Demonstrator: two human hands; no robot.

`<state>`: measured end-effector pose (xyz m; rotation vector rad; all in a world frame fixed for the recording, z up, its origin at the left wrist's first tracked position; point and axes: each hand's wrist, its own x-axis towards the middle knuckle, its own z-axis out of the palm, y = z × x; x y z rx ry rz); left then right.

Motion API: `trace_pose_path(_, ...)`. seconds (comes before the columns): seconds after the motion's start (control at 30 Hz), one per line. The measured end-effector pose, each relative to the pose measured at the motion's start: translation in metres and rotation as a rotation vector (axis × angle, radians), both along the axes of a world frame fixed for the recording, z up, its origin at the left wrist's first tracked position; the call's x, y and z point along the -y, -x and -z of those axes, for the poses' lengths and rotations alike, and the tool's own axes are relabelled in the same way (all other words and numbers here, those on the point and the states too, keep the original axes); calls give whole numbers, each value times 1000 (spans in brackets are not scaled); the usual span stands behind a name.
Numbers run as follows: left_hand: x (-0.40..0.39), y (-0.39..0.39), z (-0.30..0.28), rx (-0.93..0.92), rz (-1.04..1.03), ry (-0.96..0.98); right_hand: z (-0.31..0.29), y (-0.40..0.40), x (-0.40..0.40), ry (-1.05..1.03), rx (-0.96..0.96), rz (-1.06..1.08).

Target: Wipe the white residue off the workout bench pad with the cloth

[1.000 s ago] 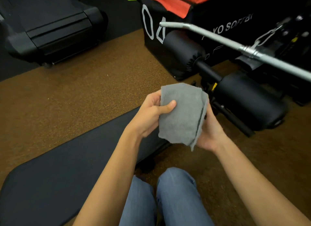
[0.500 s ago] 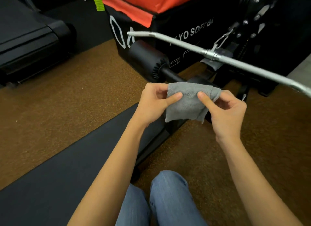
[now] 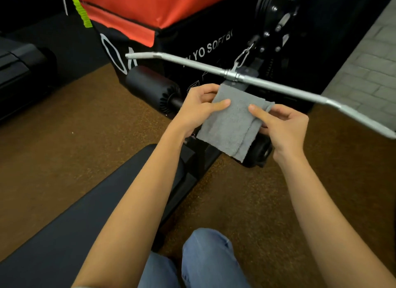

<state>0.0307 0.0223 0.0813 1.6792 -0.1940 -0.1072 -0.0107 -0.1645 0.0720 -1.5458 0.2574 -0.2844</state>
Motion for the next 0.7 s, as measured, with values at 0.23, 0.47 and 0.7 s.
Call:
trace_pose_path(0.23,30,-41,19,111,-129,-567,21,-24,16,259,-163,57)
trace_pose_path(0.47,37,-39,24,270,-95,-810,23,-34,26,576,-232,93)
trace_pose_path(0.7,26,-32,33,411,-30,-954,28,-31,11,994,122,11)
